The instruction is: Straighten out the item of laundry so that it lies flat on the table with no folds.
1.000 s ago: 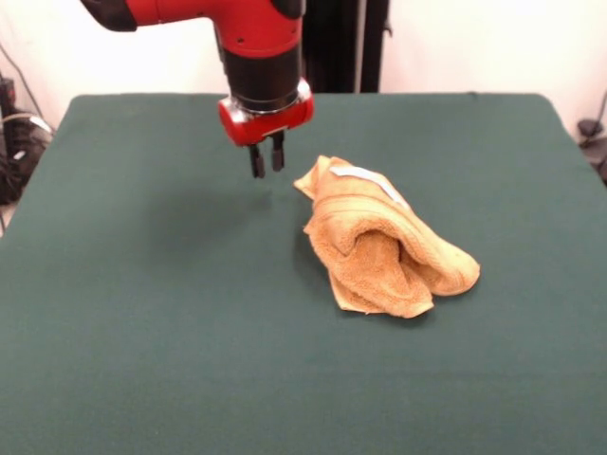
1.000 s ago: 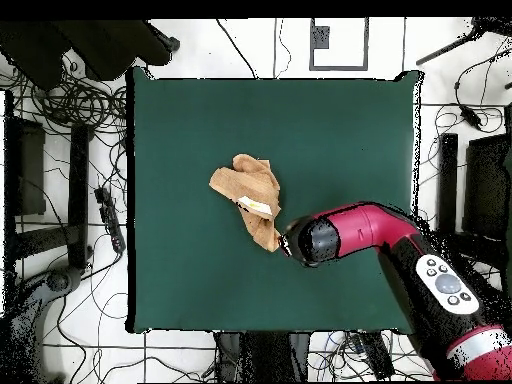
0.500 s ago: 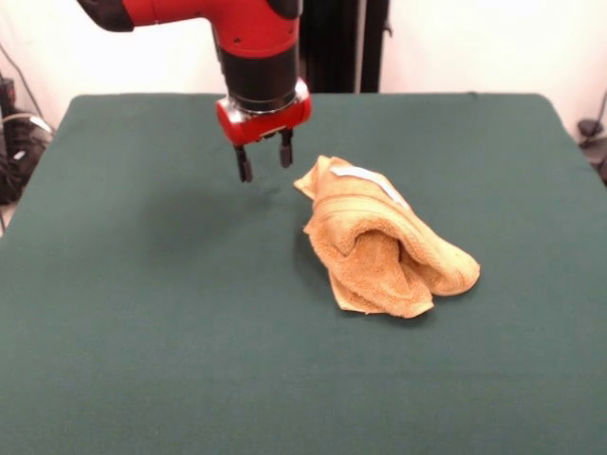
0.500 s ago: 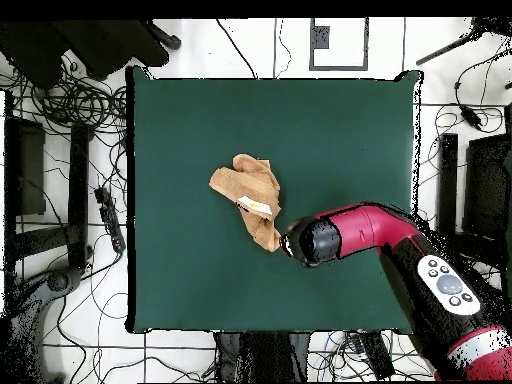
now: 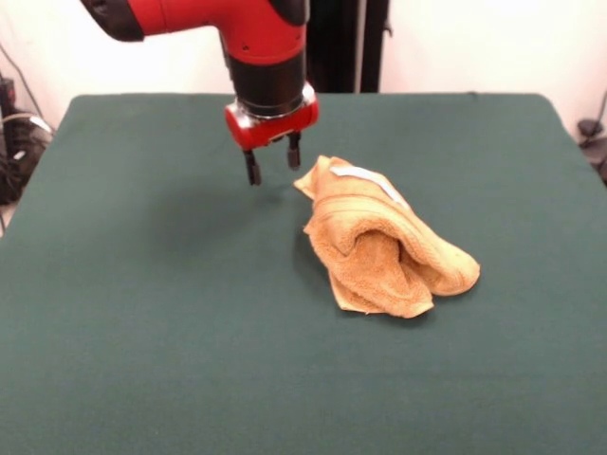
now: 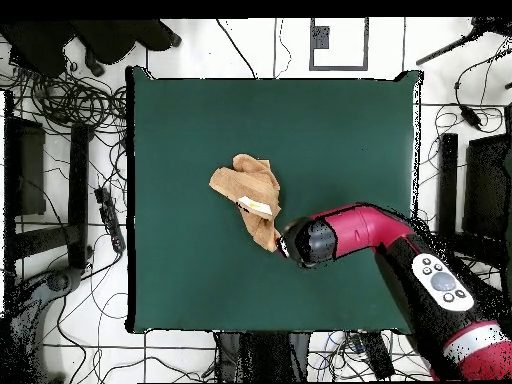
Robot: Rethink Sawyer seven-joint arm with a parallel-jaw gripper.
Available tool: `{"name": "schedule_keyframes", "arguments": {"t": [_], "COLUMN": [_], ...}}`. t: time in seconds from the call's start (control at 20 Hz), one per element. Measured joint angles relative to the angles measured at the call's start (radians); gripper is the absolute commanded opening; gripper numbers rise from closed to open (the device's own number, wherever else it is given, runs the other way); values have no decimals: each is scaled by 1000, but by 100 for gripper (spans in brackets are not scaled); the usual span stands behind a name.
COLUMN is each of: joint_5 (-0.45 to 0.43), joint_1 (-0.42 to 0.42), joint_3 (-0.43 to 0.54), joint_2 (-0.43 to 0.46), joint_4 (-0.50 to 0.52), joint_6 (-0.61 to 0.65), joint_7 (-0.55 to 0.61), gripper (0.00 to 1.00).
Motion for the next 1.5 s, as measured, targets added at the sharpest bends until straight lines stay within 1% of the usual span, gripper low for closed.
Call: {"name": "schedule_keyframes", "arguments": {"t": [0.3,1.2,1.5], "joint_5": [0,-2,-3], "joint_1": [11,11,-5], "joint_3": [0,0,9], "joint_2": [59,55,57], "joint_4": [-1,-1,8], "joint_6": [-25,-29,-45], "joint_7": [0,0,0], "gripper": [100,100,100]}}
